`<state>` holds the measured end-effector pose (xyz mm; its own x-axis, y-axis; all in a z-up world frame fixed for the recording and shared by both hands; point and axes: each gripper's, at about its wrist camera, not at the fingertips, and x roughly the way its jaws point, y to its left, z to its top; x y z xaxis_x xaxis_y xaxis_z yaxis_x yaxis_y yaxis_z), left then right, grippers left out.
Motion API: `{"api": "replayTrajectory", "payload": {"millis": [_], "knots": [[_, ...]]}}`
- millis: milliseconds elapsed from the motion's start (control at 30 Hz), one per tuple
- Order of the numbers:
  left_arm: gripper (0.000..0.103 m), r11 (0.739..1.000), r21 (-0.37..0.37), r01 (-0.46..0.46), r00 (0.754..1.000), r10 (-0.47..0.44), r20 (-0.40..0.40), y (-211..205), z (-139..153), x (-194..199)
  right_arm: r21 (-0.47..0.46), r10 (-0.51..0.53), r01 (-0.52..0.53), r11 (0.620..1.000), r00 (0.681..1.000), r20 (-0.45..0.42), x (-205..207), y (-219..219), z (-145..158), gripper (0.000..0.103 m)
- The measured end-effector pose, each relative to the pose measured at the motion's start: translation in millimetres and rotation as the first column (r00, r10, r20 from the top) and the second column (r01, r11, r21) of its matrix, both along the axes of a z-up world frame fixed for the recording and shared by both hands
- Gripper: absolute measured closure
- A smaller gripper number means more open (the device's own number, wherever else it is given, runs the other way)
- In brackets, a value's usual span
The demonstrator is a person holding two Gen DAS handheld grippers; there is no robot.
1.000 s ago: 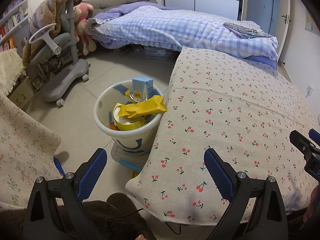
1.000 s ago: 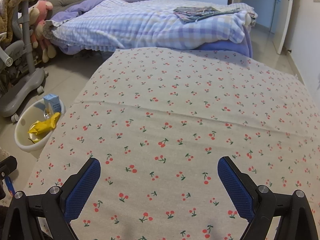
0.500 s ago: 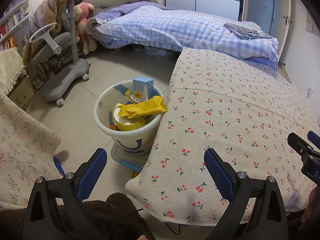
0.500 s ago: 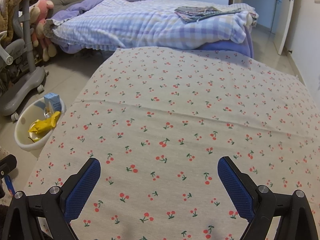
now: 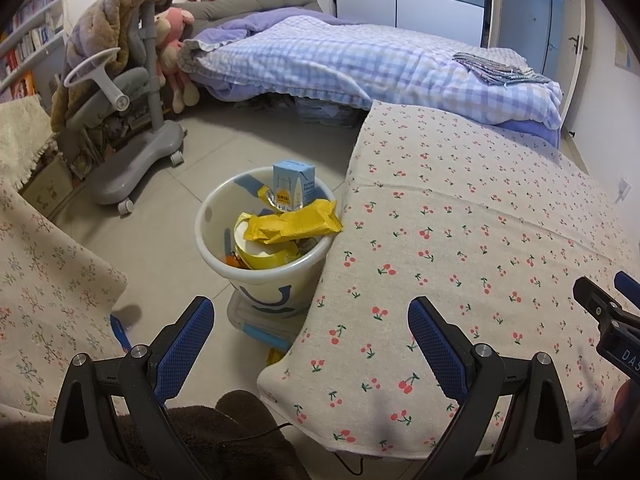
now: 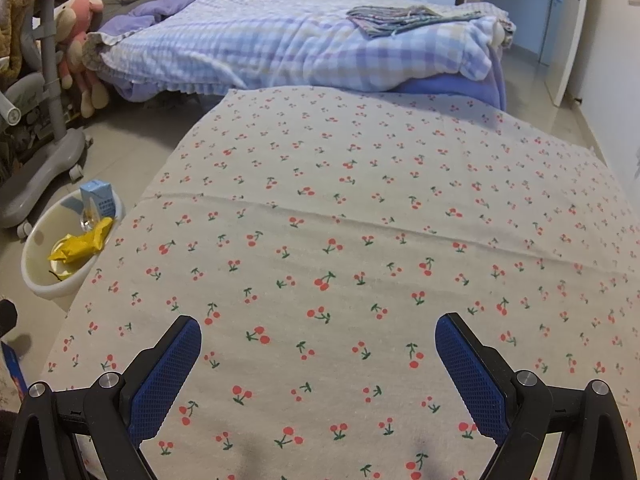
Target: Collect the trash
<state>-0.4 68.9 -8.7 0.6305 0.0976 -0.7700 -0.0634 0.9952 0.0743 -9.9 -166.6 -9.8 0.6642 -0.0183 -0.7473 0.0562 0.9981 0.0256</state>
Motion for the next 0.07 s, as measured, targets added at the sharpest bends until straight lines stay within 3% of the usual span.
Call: {"api": "replayTrajectory", "payload": {"millis": [67], "knots": [[0.004,1.0,-0.004,-0.003,1.0,0.003,-0.003,1.2,-0.4,1.6,0.001,0.0,0.0,1.0,1.0,-0.002,0.9,-1.1,-0.9,0.006]]}}
